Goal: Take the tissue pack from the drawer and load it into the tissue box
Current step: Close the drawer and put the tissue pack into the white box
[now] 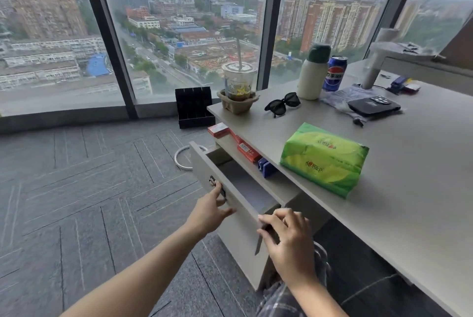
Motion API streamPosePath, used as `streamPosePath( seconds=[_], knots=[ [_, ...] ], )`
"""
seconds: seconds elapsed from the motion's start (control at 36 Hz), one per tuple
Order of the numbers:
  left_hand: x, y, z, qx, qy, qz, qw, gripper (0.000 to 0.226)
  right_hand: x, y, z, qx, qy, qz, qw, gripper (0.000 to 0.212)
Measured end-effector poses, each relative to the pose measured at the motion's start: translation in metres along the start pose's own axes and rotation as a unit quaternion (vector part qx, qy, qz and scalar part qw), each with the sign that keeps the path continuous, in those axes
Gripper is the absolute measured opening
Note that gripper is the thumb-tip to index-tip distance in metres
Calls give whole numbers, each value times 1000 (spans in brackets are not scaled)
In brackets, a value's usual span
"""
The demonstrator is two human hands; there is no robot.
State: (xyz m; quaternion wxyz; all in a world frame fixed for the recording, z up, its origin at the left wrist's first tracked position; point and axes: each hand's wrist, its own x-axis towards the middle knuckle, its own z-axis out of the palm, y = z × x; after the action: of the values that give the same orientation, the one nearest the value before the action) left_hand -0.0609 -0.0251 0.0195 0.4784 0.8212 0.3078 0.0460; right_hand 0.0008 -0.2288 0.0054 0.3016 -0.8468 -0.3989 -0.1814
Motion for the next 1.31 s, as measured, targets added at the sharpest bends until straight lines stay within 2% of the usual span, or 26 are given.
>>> streamPosePath(
  seconds=[0.19, 0.33, 0.5, 0.58, 0.72, 0.83, 0.94, 1.08, 1.19, 1.31],
  knots=[
    [14, 23, 35, -28, -60, 1, 998, 89, 13, 24, -2, 33, 37, 90, 995, 34],
    [19, 34, 50, -42, -88, 3, 995, 89, 21, 31, -5, 16, 49, 82, 995, 30],
    [18, 38, 43, -88, -128, -19, 988, 92, 20, 30, -13, 56, 39, 63, 996, 24],
    [14, 43, 24, -73, -136, -11, 988, 81, 17, 19, -14, 82, 29, 58, 995, 19],
    [-4, 49, -31, -25, -105, 51, 993, 54, 17, -20, -29, 87, 15, -26, 996, 16],
    [-17, 74, -80, 52, -36, 117, 991, 42, 30, -48, -51, 106, 3, -100, 989, 23],
    [-18, 123, -99, 95, 9, 210, 973, 32, 61, -57, -93, 97, 11, -108, 989, 32],
    [-5, 178, -83, 76, -54, 302, 949, 49, 96, -37, -143, 38, 43, -62, 996, 36],
    [14, 207, -57, 80, -103, 343, 930, 63, 114, -7, -161, 2, 25, -13, 1000, 39],
    [33, 221, -35, 82, -173, 309, 932, 96, 124, 20, -167, -17, 5, 14, 1000, 46]
  ],
)
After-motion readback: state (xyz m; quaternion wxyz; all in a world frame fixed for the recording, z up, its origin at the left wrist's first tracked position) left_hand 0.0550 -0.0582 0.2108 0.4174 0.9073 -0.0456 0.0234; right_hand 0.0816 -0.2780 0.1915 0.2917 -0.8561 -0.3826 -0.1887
